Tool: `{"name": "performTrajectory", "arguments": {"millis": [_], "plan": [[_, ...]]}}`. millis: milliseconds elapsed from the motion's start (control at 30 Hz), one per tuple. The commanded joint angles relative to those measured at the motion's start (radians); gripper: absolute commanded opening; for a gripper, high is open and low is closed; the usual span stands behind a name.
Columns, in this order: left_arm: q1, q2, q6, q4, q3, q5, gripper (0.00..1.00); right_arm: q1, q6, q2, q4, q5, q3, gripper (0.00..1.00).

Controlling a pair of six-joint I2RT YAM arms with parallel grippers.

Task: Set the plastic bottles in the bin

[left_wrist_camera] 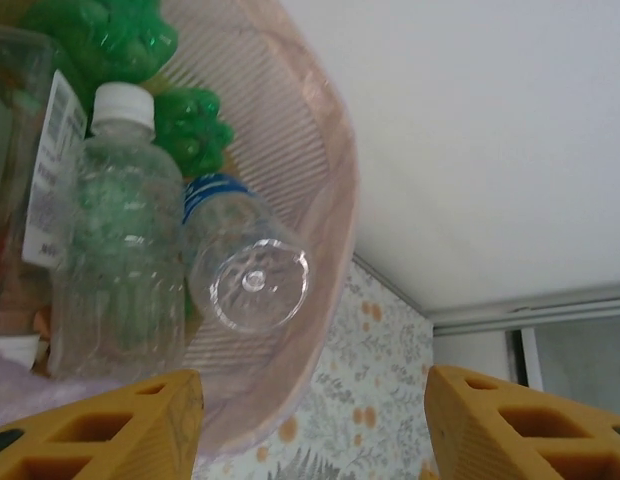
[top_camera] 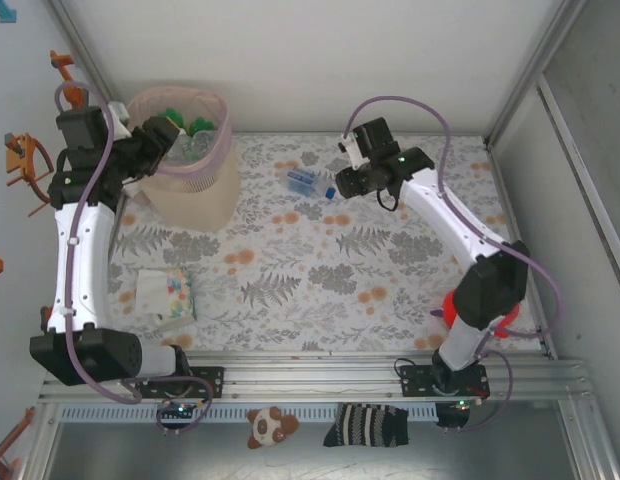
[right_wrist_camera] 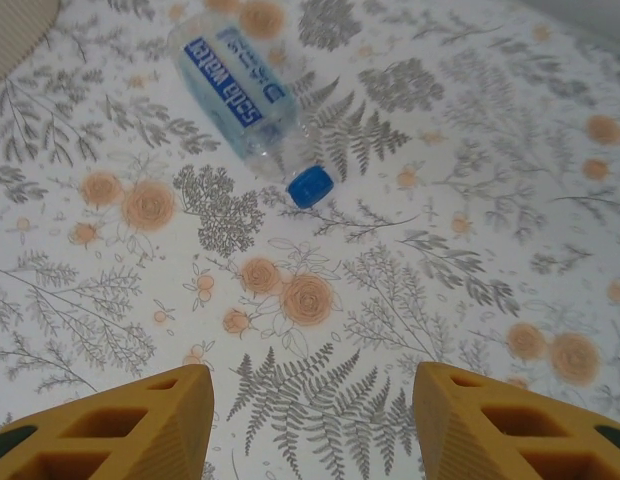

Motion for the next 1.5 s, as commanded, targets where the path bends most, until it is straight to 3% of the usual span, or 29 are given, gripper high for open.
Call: {"name": "performTrajectory", "arguments": {"millis": [0,233,433,633,767,1133,1467], "plan": [[0.008,-0.063,0.064,-0.024,-0.059,0.031,0.60,-0.028,-0.151,0.079,0.028,-0.116,0.056,0.54],[0.009,-0.122,0.061,-0.037,-0.133,0.041,0.61,-0.047,-0.346,0.260,0.159,-0.133,0.088,0.51],[0.009,-0.140,0.058,-0.054,-0.171,0.047,0.62,-0.059,-0.481,0.389,0.215,-0.244,0.138,0.55],[0.008,-0.149,0.054,-0.059,-0.197,0.052,0.62,-0.075,-0.530,0.497,0.278,-0.247,0.195,0.63],[0.008,-0.148,0.046,-0.061,-0.202,0.047,0.62,-0.083,-0.580,0.575,0.229,-0.269,0.283,0.63],[0.008,-0.148,0.024,-0.059,-0.208,0.054,0.63,-0.082,-0.680,0.681,0.130,-0.294,0.368,0.57],[-0.003,-0.163,0.015,-0.061,-0.213,0.049,0.63,-0.085,-0.692,0.674,0.129,-0.297,0.348,0.38]]}}
